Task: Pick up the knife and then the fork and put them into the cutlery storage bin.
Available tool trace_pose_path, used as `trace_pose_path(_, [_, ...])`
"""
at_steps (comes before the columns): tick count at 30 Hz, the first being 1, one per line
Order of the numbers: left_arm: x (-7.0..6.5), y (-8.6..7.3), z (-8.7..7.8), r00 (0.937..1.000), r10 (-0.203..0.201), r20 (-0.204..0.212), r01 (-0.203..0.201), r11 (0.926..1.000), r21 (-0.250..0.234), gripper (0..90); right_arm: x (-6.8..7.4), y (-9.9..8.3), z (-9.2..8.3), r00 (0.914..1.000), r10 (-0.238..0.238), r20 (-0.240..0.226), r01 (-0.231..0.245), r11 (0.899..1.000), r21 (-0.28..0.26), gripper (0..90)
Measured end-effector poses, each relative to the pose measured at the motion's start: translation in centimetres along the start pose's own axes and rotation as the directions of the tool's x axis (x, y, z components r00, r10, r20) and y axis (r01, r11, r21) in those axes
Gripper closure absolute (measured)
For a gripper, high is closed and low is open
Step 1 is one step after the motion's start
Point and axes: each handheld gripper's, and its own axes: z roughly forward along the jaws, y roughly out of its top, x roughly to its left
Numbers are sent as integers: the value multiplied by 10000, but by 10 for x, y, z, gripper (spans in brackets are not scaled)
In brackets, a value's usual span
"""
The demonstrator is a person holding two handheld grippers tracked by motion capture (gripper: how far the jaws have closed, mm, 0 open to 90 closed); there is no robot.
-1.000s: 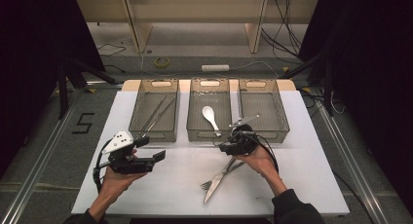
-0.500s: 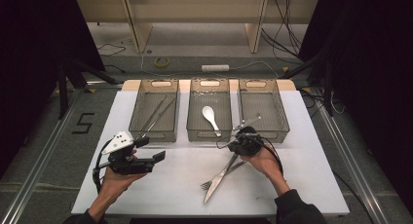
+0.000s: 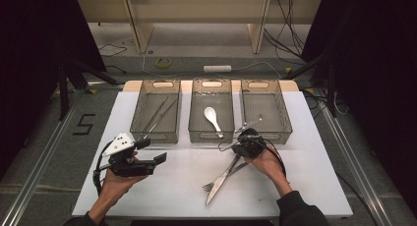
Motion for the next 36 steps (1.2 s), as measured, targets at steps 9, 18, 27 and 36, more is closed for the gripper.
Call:
trace_pose_path(9, [0, 0, 0, 10000, 15, 9, -15, 10000, -5, 164, 0, 0, 9, 9998, -183, 71, 181, 9992, 362, 900])
trace_pose_path(18, [-1, 0, 0, 10000, 16, 2, -16, 10000, -7, 163, 2, 4, 11, 9996, -220, 150, 205, 9955, 920, 900])
trace_pose_path(27, [0, -1, -2, 10000, 4, -38, -4, 10000, -1, 164, 0, -4, 1, 9999, 42, 127, -60, 9887, 1498, 900])
trace_pose_path(36, [0, -1, -2, 10000, 1, -47, -2, 10000, -17, 164, 1, -15, -8, 9999, 142, 11, -141, 9845, 1749, 900])
